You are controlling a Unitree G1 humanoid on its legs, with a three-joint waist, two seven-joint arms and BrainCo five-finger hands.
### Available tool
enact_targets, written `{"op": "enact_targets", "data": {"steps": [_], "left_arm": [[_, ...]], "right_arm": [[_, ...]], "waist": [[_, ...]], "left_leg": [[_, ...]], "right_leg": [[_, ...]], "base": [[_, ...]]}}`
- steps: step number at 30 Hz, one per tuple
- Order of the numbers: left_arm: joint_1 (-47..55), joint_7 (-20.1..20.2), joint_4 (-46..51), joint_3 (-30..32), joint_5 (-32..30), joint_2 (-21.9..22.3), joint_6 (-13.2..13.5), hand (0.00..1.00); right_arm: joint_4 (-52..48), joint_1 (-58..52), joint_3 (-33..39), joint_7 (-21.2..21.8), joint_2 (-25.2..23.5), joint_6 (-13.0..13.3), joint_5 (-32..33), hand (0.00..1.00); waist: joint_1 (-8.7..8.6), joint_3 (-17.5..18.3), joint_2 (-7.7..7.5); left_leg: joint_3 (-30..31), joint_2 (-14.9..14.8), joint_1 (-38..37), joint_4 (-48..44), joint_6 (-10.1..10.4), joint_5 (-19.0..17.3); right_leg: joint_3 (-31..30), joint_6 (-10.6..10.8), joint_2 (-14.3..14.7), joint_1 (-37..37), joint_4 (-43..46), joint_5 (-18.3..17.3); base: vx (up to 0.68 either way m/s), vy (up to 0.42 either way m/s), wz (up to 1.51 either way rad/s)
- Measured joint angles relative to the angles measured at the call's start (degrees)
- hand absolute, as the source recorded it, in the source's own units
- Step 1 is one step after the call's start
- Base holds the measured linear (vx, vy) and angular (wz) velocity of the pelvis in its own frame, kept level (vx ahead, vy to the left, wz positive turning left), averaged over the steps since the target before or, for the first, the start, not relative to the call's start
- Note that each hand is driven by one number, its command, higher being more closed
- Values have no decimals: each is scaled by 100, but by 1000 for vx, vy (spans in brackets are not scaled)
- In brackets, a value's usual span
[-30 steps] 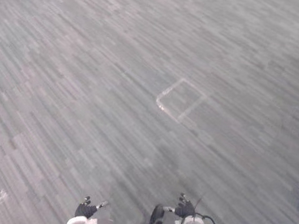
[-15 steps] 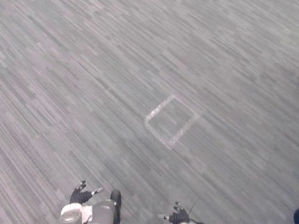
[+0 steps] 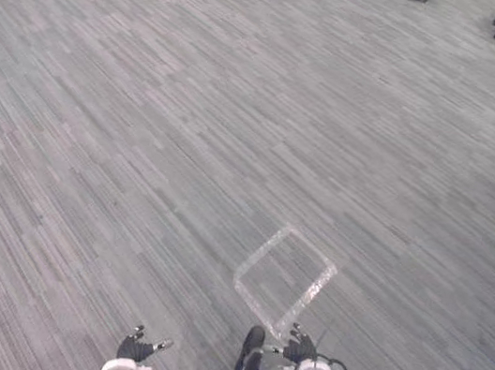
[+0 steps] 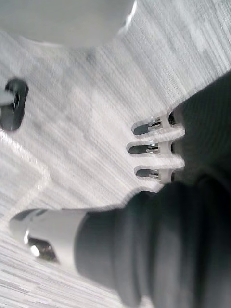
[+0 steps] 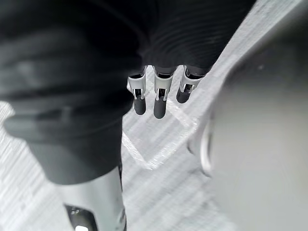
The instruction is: Organize the slippers on the shoe rack
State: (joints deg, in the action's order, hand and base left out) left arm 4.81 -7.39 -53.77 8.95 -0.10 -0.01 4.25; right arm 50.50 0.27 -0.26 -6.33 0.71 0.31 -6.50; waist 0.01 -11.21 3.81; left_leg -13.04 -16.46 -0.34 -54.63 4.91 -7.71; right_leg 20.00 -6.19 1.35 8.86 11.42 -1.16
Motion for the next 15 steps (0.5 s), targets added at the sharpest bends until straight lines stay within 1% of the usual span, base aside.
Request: {"op": "enact_targets", "data": {"steps": [1, 2, 3, 4, 6, 7, 8, 9, 10, 11, 12, 13, 14, 15], "left_arm": [[0, 2, 32, 54, -23, 2, -1, 0], [-40, 4, 43, 57, -33, -54, 1, 0], [-52, 2, 64, 67, -30, -108, 5, 0], [-37, -5, 93, 59, -30, -133, 12, 0], [-55, -1, 127, 53, -31, -142, 40, 0], [-75, -1, 128, 50, -31, -137, 40, 0], [-92, -5, 136, 51, -32, -152, 48, 0], [-90, -10, 127, 50, -32, -148, 48, 0], [-89, -13, 75, 31, -23, -126, 49, 0], [-98, -14, 38, 14, -9, -79, 52, 0], [-95, -12, 12, -3, 19, -135, 50, 0], [-91, -11, 6, -15, 15, -174, 44, 0], [-93, -8, -22, -28, 21, -225, 40, 0], [-105, -4, -30, -44, 24, -255, 35, 0]], "right_arm": [[3, -22, 18, -6, -57, -17, 23, 0], [14, -35, 21, -11, -121, -41, 32, 0], [34, -47, 32, -17, -167, -54, 33, 0], [114, -69, 37, -41, -192, -58, 36, 0], [256, -11, 114, -57, -198, -68, 36, 0], [264, -7, 244, -61, -227, -69, 37, 0], [277, -13, 256, -89, -238, -66, 35, 0], [285, -17, 261, -98, -230, -64, 35, 0], [311, -16, 262, -106, -183, -57, 30, 0], [343, -9, 254, -109, -146, -53, 27, 0], [500, 18, 209, -95, -139, -57, 21, 0], [511, 14, 210, -93, -176, -52, 14, 0], [513, 6, 232, -95, -221, -47, 10, 0], [514, -7, 236, -95, -245, -37, 0, 0]], "waist": [[30, -25, -23], [41, -82, -122], [42, -126, -212], [60, -113, -308], [108, -115, -325], [128, -153, -372], [160, -177, -404], [170, -187, -420], [170, -169, -319], [177, -150, -208], [219, -107, -299], [219, -83, -336], [205, -45, -412], [204, 0, -526]], "left_leg": [[-123, -221, 282, -640, 11, -177], [-204, -262, 460, -858, 14, -371], [-286, -245, 560, -819, 11, -527], [-358, -179, 753, -496, -6, -735], [-260, 55, 985, 586, -1, -955], [19, 350, 1056, 1573, 4, -977], [476, 650, 1053, 2468, 36, -911], [899, 858, 1057, 3042, 91, -773], [1474, 986, 1019, 3798, 184, -488], [1623, 985, 965, 3926, 344, -53], [1424, 1127, 717, 3836, 135, 155], [1351, 1162, 716, 3760, 81, 54], [1256, 1222, 707, 3599, 16, -112], [1073, 1242, 610, 3483, -70, -287]], "right_leg": [[-165, -34, 108, -236, -45, -149], [-315, -42, 121, -509, -123, -235], [-476, 4, 118, -747, -221, -238], [-716, 15, 114, -1020, -371, -255], [-1157, 28, 87, -1275, -525, -253], [-1434, 56, 21, -1392, -589, -269], [-1709, 217, -96, -1485, -591, -376], [-1901, 320, -160, -1538, -588, -459], [-2180, 462, -163, -1598, -574, -574], [-2342, 560, -143, -1616, -548, -648], [-2593, 714, -302, -1666, -404, -844], [-2583, 761, -355, -1673, -308, -895], [-2541, 824, -442, -1602, -93, -979], [-2523, 832, -514, -1465, 245, -1052]], "base": [[697, -124, -80], [443, -68, -71], [532, -82, -82], [515, -31, -102], [475, 60, -121], [396, 191, -134], [440, 284, -134], [348, 280, -135], [297, 334, -117], [339, 434, -159], [337, 420, -120], [302, 317, -105], [231, 204, -52], [262, 249, -99]]}}
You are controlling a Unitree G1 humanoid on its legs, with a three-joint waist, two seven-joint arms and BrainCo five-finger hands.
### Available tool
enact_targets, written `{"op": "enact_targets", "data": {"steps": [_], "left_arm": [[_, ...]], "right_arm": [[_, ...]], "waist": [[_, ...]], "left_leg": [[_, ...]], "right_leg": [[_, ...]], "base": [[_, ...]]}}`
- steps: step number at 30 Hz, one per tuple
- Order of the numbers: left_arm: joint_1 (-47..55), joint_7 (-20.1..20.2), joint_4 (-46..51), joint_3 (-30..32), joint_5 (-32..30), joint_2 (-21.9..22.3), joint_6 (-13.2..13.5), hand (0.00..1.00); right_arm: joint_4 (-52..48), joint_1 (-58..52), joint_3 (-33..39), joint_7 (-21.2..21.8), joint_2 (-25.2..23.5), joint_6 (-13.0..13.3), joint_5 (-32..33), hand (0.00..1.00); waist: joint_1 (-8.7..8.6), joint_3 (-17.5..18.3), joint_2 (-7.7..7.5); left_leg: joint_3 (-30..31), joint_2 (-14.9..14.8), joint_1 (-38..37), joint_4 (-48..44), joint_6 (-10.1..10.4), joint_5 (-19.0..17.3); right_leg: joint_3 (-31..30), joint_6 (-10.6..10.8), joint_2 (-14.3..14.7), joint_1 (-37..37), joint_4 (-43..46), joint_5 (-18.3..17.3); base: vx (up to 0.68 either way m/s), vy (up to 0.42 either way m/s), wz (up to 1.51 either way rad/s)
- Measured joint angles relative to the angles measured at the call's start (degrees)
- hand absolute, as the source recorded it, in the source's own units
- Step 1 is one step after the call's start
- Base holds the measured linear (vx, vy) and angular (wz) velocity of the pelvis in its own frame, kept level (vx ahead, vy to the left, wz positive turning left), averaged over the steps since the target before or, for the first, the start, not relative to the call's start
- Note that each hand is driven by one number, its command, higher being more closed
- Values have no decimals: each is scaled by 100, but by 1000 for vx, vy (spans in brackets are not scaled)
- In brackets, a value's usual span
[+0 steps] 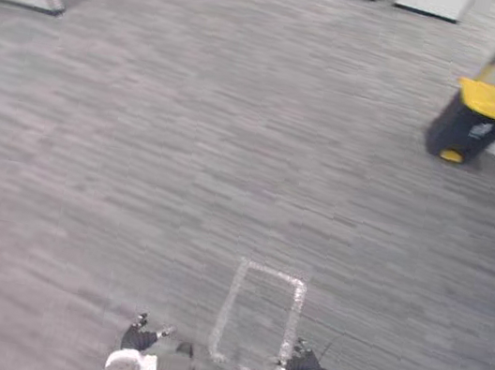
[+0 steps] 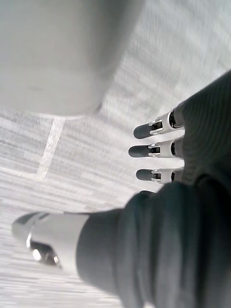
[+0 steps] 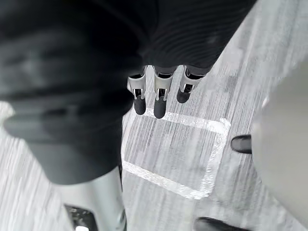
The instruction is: Organize the slippers on the shoe rack
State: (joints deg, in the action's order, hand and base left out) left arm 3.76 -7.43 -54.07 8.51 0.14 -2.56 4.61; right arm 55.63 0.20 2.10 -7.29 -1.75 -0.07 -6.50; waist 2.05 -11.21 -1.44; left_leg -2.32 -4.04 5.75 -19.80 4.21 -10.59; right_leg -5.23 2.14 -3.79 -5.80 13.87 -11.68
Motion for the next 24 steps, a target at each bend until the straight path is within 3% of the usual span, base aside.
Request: {"op": "enact_targets", "data": {"steps": [3, 5, 7, 10, 12, 14, 15, 16, 17, 19, 20, 22, 24], "left_arm": [[0, -5, -114, -107, -4, -44, 1, 0], [9, 9, -225, -364, -8, -118, -3, 0], [10, 11, -234, -433, -4, -114, -1, 0], [-94, 15, -320, -571, -9, -117, -44, 0], [-208, 20, -454, -717, -9, -97, -71, 0], [-243, 43, -494, -817, -12, -181, -70, 0], [-301, 37, -546, -829, -11, -194, -82, 0], [-310, 71, -543, -849, -31, -102, -68, 0], [-311, 91, -536, -873, -47, -59, -58, 0], [-380, 152, -499, -1025, -110, -56, -32, 0], [-394, 154, -493, -1028, -109, -56, -32, 0], [-404, 154, -484, -1022, -112, -44, -31, 0], [-377, 154, -442, -1003, -108, -47, -37, 0]], "right_arm": [[41, 56, -26, 33, -62, 9, -26, 0], [64, 104, -81, 70, -55, 42, -33, 0], [176, 225, -132, 86, -36, 47, -39, 0], [177, 397, -134, 111, 16, 20, -181, 0], [156, 512, -126, 114, 88, 15, -248, 0], [155, 469, -127, 115, 88, 16, -251, 0], [149, 481, -127, 116, 163, 27, -251, 0], [118, 503, -88, 110, 228, 41, -240, 0], [106, 513, -31, 109, 248, 54, -240, 0], [153, 505, 9, 110, 295, 57, -239, 0], [154, 482, 9, 108, 300, 54, -238, 0], [145, 390, -12, 106, 408, 56, -236, 0], [170, 358, 5, 65, 460, 37, -225, 0]], "waist": [[59, -84, 12], [-39, -60, 14], [-39, -45, 43], [-125, -118, 160], [-195, -237, 299], [-187, -225, 163], [-191, -290, 189], [-209, -268, 322], [-245, -272, 343], [-267, -267, 352], [-266, -266, 360], [-220, -266, 563], [-189, -270, 623]], "left_leg": [[-932, -26, -882, 248, -261, -126], [-1531, 3, -1416, 613, -340, -177], [-1994, -26, -1615, 974, -333, -172], [-2551, -170, -1688, 1204, -291, -159], [-2651, -352, -1819, 1292, -276, -150], [-2724, -276, -1982, 1326, -184, -152], [-2659, -305, -2215, 1388, 92, -278], [-2603, -423, -2200, 1358, 134, -267], [-2524, -434, -2192, 1325, 136, -268], [-2210, -781, -1890, 284, 275, -369], [-2076, -951, -1670, -295, 277, -375], [-1662, -1637, -955, -2385, 249, -145], [-1541, -1758, -532, -3370, 285, -411]], "right_leg": [[617, 87, -351, 635, 2029, -70], [2168, -189, -954, 919, 2810, -197], [3075, -297, -1084, 1163, 2558, -364], [3660, -225, -807, 1565, 1498, -291], [4032, -277, -642, 1683, 841, 155], [4099, -292, -652, 1631, 34, 971], [4042, -805, -646, 1564, 133, 1243], [4005, -757, -633, 1672, 466, 897], [3992, -741, -644, 1714, 620, 766], [4063, -624, -605, 1613, 840, 274], [4077, -626, -526, 1504, 782, 216], [4012, -662, -71, 1020, 411, 142], [3757, -801, 137, 666, 143, 136]], "base": [[213, 226, -125], [176, 189, -112], [186, 122, -116], [217, 36, -110], [292, -72, -75], [258, -111, -48], [307, -173, -31], [295, -178, -20], [344, -216, 7], [238, -223, 15], [190, -238, 4], [185, -175, -33], [220, -37, -70]]}}
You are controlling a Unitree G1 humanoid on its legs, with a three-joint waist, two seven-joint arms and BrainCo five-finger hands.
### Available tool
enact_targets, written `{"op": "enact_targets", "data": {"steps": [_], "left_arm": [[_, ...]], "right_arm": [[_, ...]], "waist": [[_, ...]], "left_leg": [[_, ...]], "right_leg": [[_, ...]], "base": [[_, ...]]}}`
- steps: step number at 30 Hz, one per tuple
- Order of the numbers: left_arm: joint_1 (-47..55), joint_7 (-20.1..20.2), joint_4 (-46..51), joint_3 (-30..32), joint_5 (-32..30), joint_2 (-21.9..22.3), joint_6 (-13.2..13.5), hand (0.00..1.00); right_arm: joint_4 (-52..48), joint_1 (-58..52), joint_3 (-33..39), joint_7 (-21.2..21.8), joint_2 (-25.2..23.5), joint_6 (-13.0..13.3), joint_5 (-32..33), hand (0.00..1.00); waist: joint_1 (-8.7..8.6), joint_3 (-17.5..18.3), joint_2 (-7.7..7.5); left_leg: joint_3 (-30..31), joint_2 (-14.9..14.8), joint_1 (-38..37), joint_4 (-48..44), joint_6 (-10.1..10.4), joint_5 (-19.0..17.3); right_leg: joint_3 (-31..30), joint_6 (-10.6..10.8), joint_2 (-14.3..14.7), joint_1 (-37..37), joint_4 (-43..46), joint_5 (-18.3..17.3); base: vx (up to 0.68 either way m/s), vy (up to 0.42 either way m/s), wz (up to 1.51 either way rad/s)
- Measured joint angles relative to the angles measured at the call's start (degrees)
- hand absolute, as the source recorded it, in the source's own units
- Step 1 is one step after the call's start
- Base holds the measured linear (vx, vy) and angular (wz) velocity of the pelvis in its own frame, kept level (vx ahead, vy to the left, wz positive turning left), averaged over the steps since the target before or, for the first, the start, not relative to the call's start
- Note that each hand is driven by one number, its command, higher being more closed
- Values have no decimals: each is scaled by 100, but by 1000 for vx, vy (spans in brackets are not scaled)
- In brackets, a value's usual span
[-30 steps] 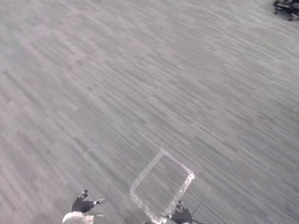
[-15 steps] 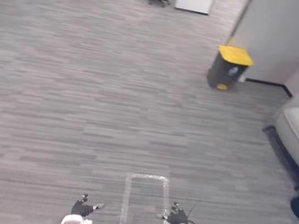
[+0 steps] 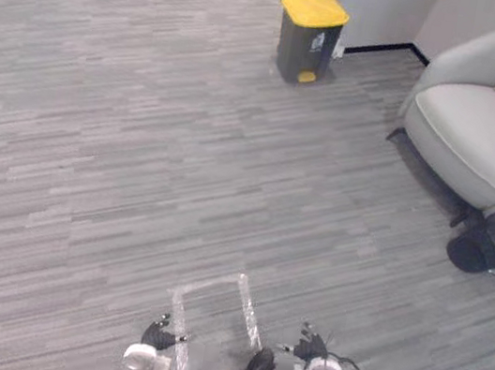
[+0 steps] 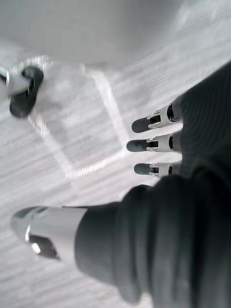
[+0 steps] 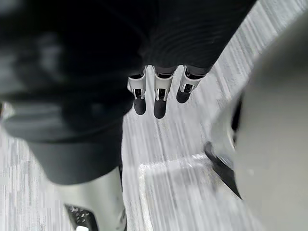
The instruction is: Organize the slippers on the shoe rack
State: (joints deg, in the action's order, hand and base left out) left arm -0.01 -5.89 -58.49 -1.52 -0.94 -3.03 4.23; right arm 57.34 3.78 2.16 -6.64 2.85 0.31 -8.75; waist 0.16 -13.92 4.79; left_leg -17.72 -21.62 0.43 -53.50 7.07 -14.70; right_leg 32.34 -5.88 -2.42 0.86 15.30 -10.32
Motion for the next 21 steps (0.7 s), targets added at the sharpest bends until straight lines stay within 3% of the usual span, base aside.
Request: {"op": "enact_targets", "data": {"steps": [2, 4, 6, 7, 8, 9, 13, 17, 20, 21], "left_arm": [[49, -4, 60, 52, 1, -19, 1, 0], [91, -12, 99, 104, 15, -5, 10, 0], [101, -17, 147, 233, 13, 21, 16, 0], [122, -25, 188, 255, 15, 32, 31, 0], [131, -29, 216, 285, 54, 56, 51, 0], [159, -39, 210, 285, 71, 117, 50, 0], [165, -39, 162, 371, 98, -44, 34, 0], [164, -43, 99, 400, 104, -29, 35, 0], [179, -41, 46, 356, 107, -41, 34, 0], [200, -39, 48, 328, 107, -73, 38, 0]], "right_arm": [[14, -39, 2, -26, 14, -28, 8, 0], [24, -47, 2, -28, 23, -41, 11, 0], [40, -47, 0, -29, 7, -52, 13, 0], [45, -50, -2, -29, 8, -47, 13, 0], [39, -81, -11, -34, 25, -43, 12, 0], [32, -120, -24, -33, 55, -34, 12, 0], [75, -218, -3, -40, -104, -11, 10, 0], [94, -254, 215, -14, -181, 0, 34, 0], [111, -233, 202, 0, -165, 10, 37, 0], [143, -230, 172, 17, -175, 17, 35, 0]], "waist": [[1, -34, -78], [45, -35, -79], [89, -61, -130], [117, -67, -141], [194, -60, -128], [265, -3, -41], [261, 201, -420], [267, 204, -461], [260, 195, -443], [257, 216, -484]], "left_leg": [[-12, 201, 245, 241, -8, -199], [178, 502, 380, 1181, -120, -342], [1123, 1197, 509, 2680, -166, -305], [1684, 1478, 551, 3259, -157, -157], [2219, 1672, 517, 3650, -31, 340], [2309, 1756, 358, 3758, -46, 711], [1521, 1934, 148, 3680, -404, 411], [996, 2038, -342, 3687, -617, 162], [591, 2017, -812, 3989, -630, 153], [361, 2022, -938, 4144, -641, 147]], "right_leg": [[-271, 0, 35, -244, -209, 38], [-606, 69, 28, -395, -301, 83], [-1191, 205, -84, -431, -341, 88], [-1466, 312, -129, -409, -330, 78], [-1846, 466, -142, -369, -292, 71], [-2110, 594, -74, -371, -296, 94], [-2803, 928, -340, -393, -502, 196], [-2974, 1126, -534, -367, -57, 68], [-2180, 1119, -752, -186, 504, 52], [-1283, 991, -969, -103, 658, -13]], "base": [[231, 39, -74], [206, 88, -99], [224, 209, -130], [215, 285, -152], [167, 248, -163], [203, 245, -147], [269, 280, -85], [183, 182, -60], [82, 79, -75], [71, 62, -81]]}}
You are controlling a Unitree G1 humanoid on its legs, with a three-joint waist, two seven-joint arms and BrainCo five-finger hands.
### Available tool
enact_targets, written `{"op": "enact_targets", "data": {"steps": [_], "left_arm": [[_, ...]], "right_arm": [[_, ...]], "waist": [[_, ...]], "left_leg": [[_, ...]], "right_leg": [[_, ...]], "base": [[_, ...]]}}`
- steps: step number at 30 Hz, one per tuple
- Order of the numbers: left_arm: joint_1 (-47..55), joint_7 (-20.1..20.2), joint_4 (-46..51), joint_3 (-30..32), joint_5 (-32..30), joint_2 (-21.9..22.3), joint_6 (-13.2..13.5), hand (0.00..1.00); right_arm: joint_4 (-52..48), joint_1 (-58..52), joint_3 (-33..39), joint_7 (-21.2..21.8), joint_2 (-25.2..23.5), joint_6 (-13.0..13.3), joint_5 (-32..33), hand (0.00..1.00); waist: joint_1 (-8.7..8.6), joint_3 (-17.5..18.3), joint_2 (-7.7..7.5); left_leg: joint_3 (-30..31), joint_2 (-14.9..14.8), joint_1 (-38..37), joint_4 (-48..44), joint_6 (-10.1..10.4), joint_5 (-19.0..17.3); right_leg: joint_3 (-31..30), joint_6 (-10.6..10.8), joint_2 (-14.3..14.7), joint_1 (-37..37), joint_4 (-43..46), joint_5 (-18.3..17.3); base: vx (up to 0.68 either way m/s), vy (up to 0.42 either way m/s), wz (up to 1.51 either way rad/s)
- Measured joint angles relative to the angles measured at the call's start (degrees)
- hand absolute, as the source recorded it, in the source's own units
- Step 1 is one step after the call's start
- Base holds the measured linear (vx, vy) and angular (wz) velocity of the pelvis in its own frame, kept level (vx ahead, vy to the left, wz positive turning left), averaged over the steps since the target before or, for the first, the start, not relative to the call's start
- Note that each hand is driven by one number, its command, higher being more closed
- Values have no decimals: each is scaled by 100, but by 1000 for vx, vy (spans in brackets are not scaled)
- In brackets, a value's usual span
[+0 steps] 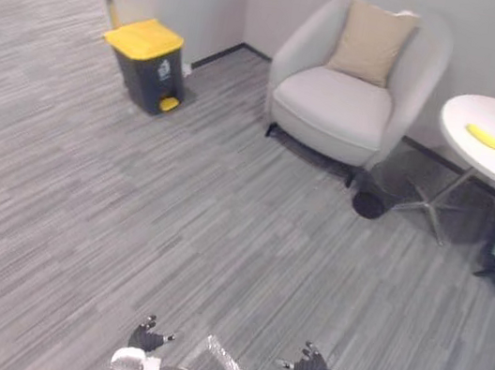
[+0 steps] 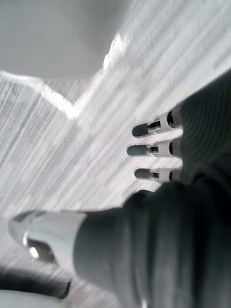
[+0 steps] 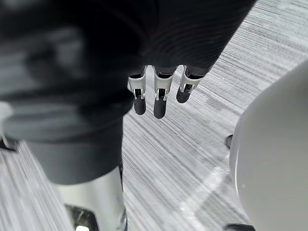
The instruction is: Organize the slippers on the shoe rack
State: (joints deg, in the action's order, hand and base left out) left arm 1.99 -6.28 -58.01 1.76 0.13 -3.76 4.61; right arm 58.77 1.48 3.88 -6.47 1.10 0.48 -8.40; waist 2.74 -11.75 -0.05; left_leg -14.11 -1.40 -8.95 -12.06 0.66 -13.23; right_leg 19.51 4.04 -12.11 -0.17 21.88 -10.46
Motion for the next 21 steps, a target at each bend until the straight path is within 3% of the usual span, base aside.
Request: {"op": "enact_targets", "data": {"steps": [2, 3, 4, 8, 10, 13, 15, 16, 18, 19, 20, 21], "left_arm": [[4, 1, -1, 0, -1, -31, -2, 0], [4, 6, -11, -10, -3, -33, -7, 0], [1, 8, -21, -45, -3, -33, -9, 0], [-11, 35, -33, -60, -5, 62, -9, 0], [-11, 45, 10, -59, -5, 62, -5, 0], [-20, 93, 166, -43, 6, 117, 0, 0], [-12, 110, 170, -42, 5, 140, 9, 0], [-15, 132, 176, -37, 8, 141, 6, 0], [-11, 124, 176, -39, 11, 135, 6, 0], [-10, 131, 175, -35, 27, 135, 6, 0], [12, 126, 173, -34, 57, 137, 6, 0], [23, 117, 146, -39, 124, 120, -3, 0]], "right_arm": [[126, 59, -13, 38, -3, -2, -4, 0], [156, 99, -8, 45, 16, -5, -8, 0], [169, 121, -3, 46, 49, 3, -11, 0], [263, 142, 41, 56, 216, 2, -34, 0], [319, 128, 36, 55, 256, -3, -32, 0], [330, 117, 14, 50, 375, -7, -3, 0], [338, 116, -5, 40, 402, -21, 2, 0], [340, 109, 38, 10, 447, -45, 38, 0], [318, 87, 45, -33, 447, -41, 198, 0], [304, 79, 43, -42, 448, -35, 217, 0], [302, 59, 39, -42, 451, -34, 214, 0], [292, 14, 41, -47, 430, -33, 216, 0]], "waist": [[25, 29, -54], [17, 18, -33], [-7, 24, -49], [-25, -8, 163], [13, -30, 178], [77, -106, 350], [120, -128, 398], [116, -134, 422], [116, -136, 419], [115, -130, 433], [129, -92, 443], [111, -22, 394]], "left_leg": [[-295, 8, -124, 183, -16, -9], [-409, -15, -146, 199, -16, -9], [-431, -34, -172, 208, -15, -9], [-457, -190, -190, 72, -8, -5], [-538, -338, 6, -444, 6, -13], [-536, -956, 787, -2696, 160, -43], [-140, -956, 1077, -3089, 199, -307], [538, -646, 1215, -2571, 185, -570], [1303, -363, 1246, -1498, 255, -495], [1759, -281, 1254, -902, 423, -36], [1796, -273, 1157, -783, 461, 224], [1628, -192, 1006, -625, 371, 196]], "right_leg": [[1322, -217, -232, 20, 52, -97], [1762, -261, -288, 11, 31, -93], [1833, -312, -260, 17, 12, -62], [1586, -323, 144, -163, -600, 158], [1493, -338, 359, -351, -1108, 365], [1074, -486, 770, -684, -1645, 506], [805, -525, 832, -713, -1626, 481], [411, -521, 812, -732, -1614, 483], [53, -451, 785, -730, -1590, 470], [-141, -314, 787, -703, -1533, 404], [-234, -256, 798, -709, -1509, 389], [-390, -123, 740, -792, -1564, 437]], "base": [[71, 27, -79], [65, -38, -65], [61, -56, -54], [59, -89, -33], [46, -106, -32], [9, -71, -65], [77, 63, -96], [85, 96, -121], [95, 176, -126], [71, 175, -101], [119, 143, -74], [183, 117, -49]]}}
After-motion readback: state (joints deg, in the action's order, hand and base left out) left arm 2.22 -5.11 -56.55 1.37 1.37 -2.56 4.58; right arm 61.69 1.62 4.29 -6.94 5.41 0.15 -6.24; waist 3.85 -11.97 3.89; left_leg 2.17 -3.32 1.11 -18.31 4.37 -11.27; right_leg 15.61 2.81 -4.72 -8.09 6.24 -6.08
